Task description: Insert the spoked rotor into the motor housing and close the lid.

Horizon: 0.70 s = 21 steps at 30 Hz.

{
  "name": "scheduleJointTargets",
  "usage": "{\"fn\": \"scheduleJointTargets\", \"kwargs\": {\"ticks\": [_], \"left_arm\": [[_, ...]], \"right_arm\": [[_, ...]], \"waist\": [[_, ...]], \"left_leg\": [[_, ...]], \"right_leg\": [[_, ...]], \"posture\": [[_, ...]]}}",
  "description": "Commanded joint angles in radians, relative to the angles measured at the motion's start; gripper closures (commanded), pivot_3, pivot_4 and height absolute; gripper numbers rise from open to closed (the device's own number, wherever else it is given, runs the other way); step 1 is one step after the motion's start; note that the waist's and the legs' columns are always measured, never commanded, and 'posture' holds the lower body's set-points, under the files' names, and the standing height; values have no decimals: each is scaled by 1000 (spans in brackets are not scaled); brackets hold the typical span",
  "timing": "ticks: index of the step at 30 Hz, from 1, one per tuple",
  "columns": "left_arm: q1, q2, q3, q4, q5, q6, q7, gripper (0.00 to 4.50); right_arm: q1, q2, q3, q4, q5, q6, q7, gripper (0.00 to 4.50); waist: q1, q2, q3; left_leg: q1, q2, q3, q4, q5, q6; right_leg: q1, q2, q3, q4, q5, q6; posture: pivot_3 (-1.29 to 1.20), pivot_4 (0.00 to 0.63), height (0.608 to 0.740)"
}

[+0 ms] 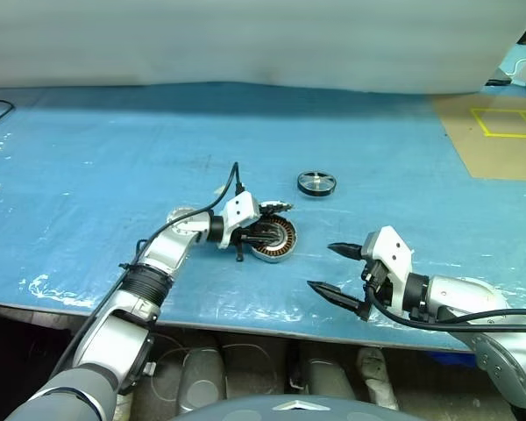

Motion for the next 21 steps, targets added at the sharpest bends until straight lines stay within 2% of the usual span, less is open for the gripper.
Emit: {"fn": "scheduleJointTargets", "kwargs": {"ticks": [1, 4, 5, 8, 12, 15, 18, 21], "left_arm": [[-2, 10, -12, 7, 5, 13, -23, 3812], [2, 17, -14, -6, -11, 30, -59, 3812], [7, 18, -14, -19, -21, 41, -70, 3065], [12, 15, -9, -34, -27, 48, -71, 2140], [-16, -4, 10, 40, 35, -6, 65, 800], [-29, -1, 23, 35, 9, -6, 49, 800], [-19, -8, 67, -31, -75, 34, 21, 800], [21, 34, 78, -141, -158, 110, -75, 800]], "right_arm": [[-16, 0, -5, -24, 3, 1, -7, 0], [-22, 1, -3, -20, 1, 5, -11, 0], [-25, 2, 0, -18, -2, 4, -13, 0], [-30, 4, 8, -13, -8, 2, -18, 0], [-31, 4, 17, -2, -20, -7, -18, 0], [-31, 5, 19, 13, -29, -19, -14, 0], [-26, 8, 17, 19, -31, -30, -8, 0], [-30, 18, 6, 14, -8, -34, 0, 0]], "waist": [[0, 0, 0], [0, 0, 0], [0, 0, 0], [0, 0, 0], [0, 0, 0], [0, 0, 0], [-2, 0, 0], [-1, 0, 0]], "left_leg": [[0, 0, 0, 0, 0, 0], [0, 0, 0, 0, 0, 0], [0, 0, 0, 0, 0, 0], [0, 0, 0, 0, 0, 0], [0, 0, 0, 0, 0, 0], [1, 0, 0, 1, 0, 0], [2, 0, 0, 0, 0, 0], [0, 0, 0, 0, 0, 0]], "right_leg": [[0, 0, 0, 0, 0, 0], [0, 0, 0, 0, 0, 0], [0, 0, 0, 0, 0, 0], [0, 0, 0, 0, 0, 0], [0, 0, 0, 0, 0, 0], [2, 0, 0, 0, 0, 0], [3, 0, 0, 0, 0, 0], [0, 0, 0, 0, 0, 0]], "posture": [[0, 150, 740], [0, 150, 740], [0, 150, 740], [0, 150, 740], [0, 150, 740], [0, 150, 740], [0, 150, 740], [0, 150, 740]]}}
